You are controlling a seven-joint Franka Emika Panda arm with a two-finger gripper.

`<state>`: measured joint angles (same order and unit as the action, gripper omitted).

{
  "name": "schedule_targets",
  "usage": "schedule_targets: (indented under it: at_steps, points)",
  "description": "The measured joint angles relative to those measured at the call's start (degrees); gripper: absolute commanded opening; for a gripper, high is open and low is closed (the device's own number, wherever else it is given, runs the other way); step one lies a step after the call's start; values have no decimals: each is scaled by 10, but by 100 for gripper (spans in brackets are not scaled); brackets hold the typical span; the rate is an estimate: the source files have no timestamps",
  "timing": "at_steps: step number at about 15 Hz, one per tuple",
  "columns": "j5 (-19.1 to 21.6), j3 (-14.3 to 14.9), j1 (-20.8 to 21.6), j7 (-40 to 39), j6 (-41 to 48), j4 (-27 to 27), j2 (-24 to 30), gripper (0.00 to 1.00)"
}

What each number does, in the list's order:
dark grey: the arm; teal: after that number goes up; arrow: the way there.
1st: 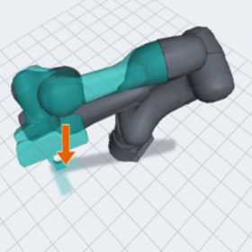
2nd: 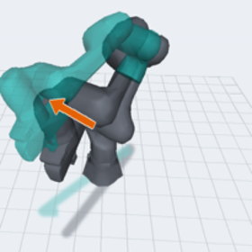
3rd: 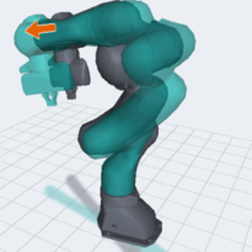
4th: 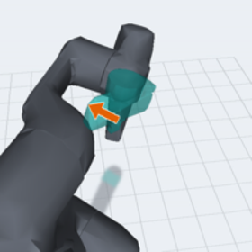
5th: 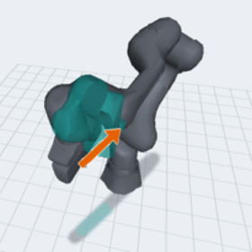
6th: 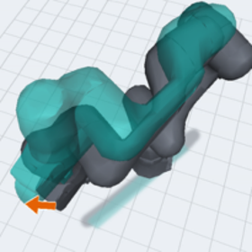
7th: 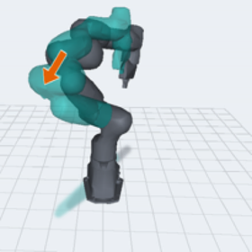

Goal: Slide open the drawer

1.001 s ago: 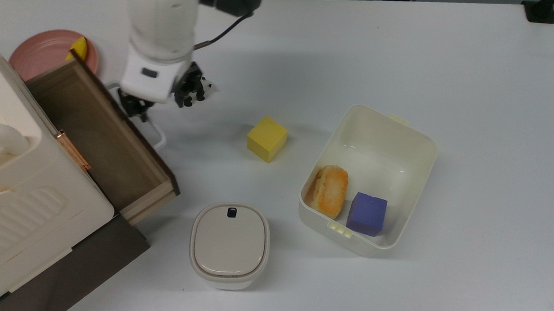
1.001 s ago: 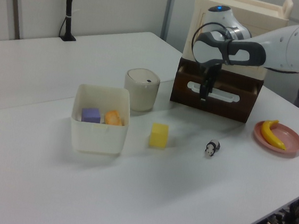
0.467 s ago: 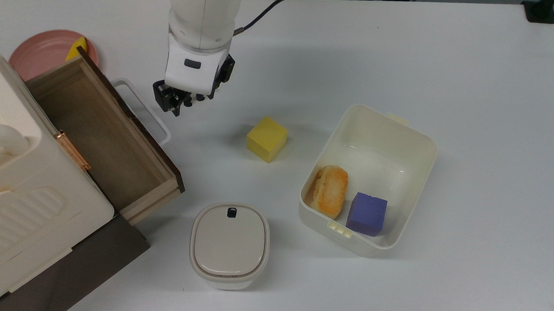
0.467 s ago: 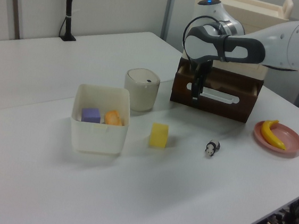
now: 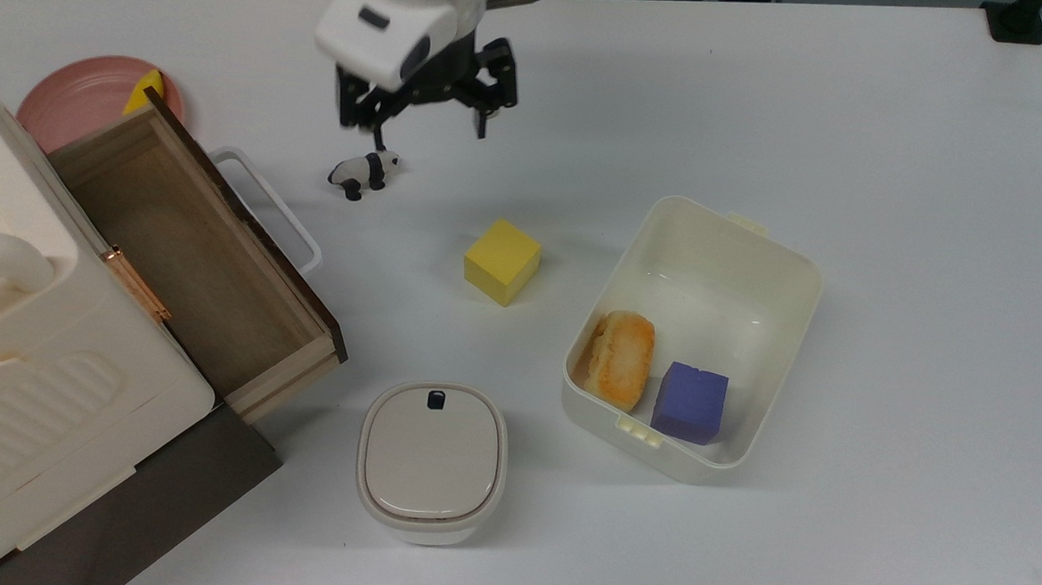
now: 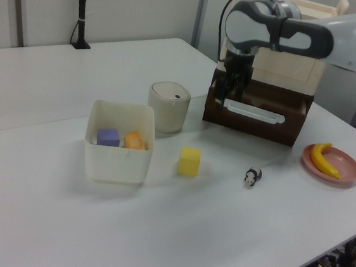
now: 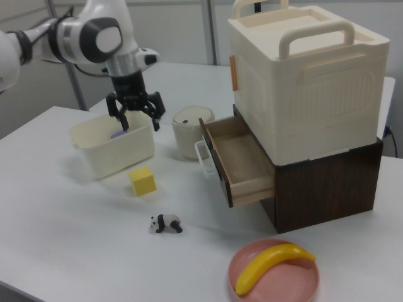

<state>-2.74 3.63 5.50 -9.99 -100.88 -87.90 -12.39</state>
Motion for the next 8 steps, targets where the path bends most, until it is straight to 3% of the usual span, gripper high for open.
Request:
schedule_targets:
  at_steps: [3,8]
  points:
    - [0,-11,0,135,17,0,13,100]
    - [0,-12,-19,173,20,0,14,100]
